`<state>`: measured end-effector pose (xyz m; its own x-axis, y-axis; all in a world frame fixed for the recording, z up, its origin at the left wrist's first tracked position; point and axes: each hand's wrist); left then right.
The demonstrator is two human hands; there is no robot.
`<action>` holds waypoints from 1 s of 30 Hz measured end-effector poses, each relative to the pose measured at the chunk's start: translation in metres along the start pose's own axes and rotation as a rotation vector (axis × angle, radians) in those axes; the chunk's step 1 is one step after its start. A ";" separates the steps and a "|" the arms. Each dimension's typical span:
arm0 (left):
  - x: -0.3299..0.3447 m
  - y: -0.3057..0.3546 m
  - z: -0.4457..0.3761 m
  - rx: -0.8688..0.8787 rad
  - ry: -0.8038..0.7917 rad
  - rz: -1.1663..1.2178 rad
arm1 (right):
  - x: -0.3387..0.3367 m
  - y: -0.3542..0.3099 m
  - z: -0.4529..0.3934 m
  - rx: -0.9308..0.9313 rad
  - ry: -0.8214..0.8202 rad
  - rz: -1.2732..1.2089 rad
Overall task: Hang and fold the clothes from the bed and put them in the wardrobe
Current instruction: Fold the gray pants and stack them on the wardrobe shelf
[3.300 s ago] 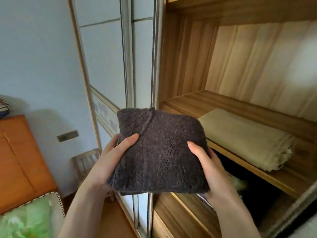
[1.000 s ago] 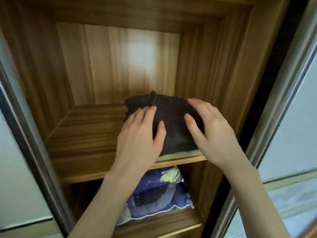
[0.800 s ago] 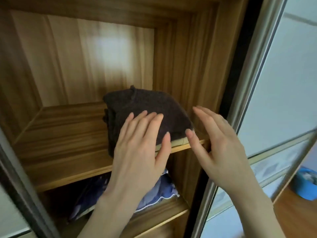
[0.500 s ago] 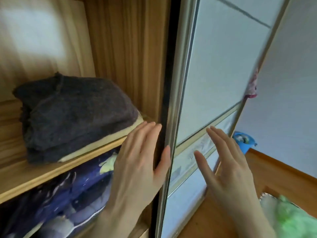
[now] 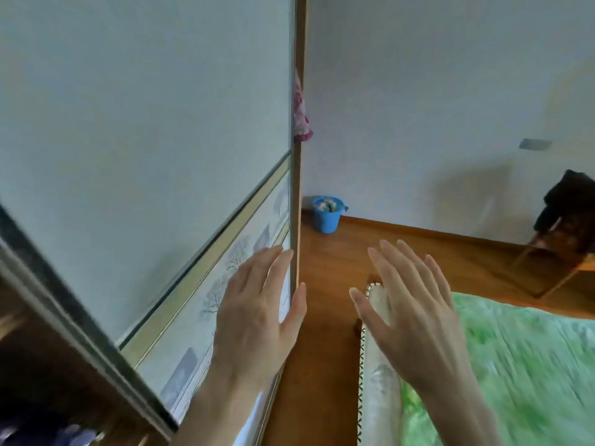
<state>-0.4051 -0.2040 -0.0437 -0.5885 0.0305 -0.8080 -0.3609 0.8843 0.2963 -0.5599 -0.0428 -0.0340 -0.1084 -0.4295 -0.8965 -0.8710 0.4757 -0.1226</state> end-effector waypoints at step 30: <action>0.286 -0.008 -0.392 0.138 -0.095 0.158 | 0.134 0.282 -0.286 0.294 0.022 0.014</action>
<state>-0.8542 -0.3853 -0.0772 -0.5566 0.2117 -0.8033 -0.1637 0.9201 0.3559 -0.9571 -0.1859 -0.0670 -0.1322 -0.4365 -0.8900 -0.6936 0.6821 -0.2315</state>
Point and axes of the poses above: each hand's wrist, its own z-axis away from the middle knuckle, its own x-axis out of the palm, y = z × x, and after that the axes turned 13 degrees about -y, right-handed
